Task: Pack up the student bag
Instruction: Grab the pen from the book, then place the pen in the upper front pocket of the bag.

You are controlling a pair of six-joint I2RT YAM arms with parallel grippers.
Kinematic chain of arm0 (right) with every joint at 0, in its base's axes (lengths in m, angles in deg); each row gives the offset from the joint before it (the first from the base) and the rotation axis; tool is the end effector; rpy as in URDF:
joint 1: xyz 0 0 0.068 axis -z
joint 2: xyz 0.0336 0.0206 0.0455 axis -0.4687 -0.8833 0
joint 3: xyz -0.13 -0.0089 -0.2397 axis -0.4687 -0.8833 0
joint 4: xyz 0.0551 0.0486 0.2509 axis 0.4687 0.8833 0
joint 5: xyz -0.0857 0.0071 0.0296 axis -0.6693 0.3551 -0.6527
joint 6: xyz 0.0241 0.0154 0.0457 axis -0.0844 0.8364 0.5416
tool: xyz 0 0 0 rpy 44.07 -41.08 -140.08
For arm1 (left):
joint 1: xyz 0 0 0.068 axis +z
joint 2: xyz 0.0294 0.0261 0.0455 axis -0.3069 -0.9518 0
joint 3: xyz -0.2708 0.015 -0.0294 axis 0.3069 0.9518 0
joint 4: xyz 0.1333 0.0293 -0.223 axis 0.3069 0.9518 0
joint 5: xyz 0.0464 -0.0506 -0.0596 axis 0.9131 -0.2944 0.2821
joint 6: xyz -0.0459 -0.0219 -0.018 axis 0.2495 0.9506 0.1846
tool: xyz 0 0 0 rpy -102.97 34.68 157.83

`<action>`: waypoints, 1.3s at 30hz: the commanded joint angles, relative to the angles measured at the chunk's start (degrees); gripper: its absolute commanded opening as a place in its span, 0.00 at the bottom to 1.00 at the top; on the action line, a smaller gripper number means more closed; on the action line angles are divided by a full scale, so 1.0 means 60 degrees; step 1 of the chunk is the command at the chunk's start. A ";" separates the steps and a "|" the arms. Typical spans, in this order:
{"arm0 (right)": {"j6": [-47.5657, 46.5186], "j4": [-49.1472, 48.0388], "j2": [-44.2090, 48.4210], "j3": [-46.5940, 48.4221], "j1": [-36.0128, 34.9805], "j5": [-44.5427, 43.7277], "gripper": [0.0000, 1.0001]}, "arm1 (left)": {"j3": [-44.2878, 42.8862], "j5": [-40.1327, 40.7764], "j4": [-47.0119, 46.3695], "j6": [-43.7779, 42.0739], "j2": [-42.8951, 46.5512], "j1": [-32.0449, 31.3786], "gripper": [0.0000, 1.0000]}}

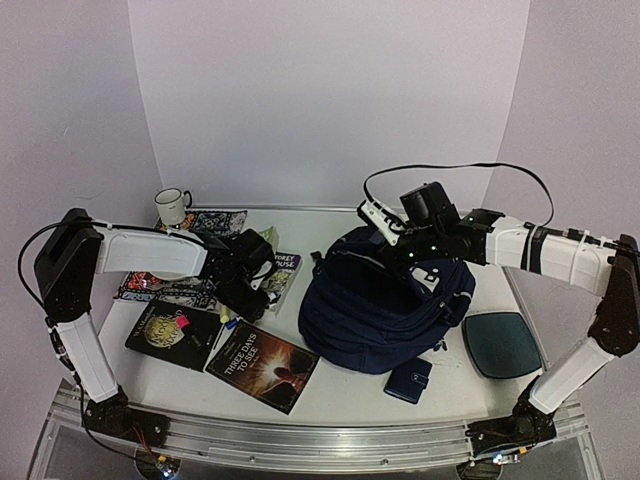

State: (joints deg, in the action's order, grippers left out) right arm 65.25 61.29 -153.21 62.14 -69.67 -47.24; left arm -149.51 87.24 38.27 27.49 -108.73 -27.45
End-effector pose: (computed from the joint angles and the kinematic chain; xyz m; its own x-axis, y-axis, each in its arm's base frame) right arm 0.2721 0.2403 0.3065 -0.1332 -0.4062 -0.9040 -0.6743 0.7056 -0.2177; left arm 0.2473 -0.2429 0.1761 -0.7599 0.5533 -0.3410 0.5609 0.8234 0.0860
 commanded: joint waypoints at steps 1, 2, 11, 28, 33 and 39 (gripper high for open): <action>-0.0101 -0.0914 0.0238 0.0253 0.0010 0.0147 0.00 | -0.0617 0.0275 0.0139 -0.0169 -0.0403 -0.0015 0.50; -0.0094 -0.0922 0.0254 0.0232 0.0009 0.0155 0.00 | -0.0667 0.0348 0.0139 -0.0189 -0.0526 -0.0008 0.48; -0.0071 -0.0924 0.0279 0.0169 0.0009 0.0143 0.00 | -0.0932 0.0788 0.0139 -0.0194 -0.0928 -0.0009 0.28; 0.0155 -0.0946 0.0071 0.0522 0.0012 0.0307 0.00 | -0.1637 -0.0256 0.0085 0.1307 0.1240 -0.0013 0.00; 0.0218 -0.1004 -0.0026 0.0641 0.0009 0.0401 0.00 | -0.1509 -0.1762 -0.0881 0.2773 0.1780 -0.0008 0.00; 0.0401 -0.1145 -0.0109 0.0806 -0.0005 0.0694 0.00 | -0.0664 -0.3421 -0.3158 0.4689 0.2369 -0.0012 0.00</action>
State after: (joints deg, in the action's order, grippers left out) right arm 66.30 60.80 -153.95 62.45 -69.62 -45.49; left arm -155.92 75.64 30.87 45.66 -98.02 -27.45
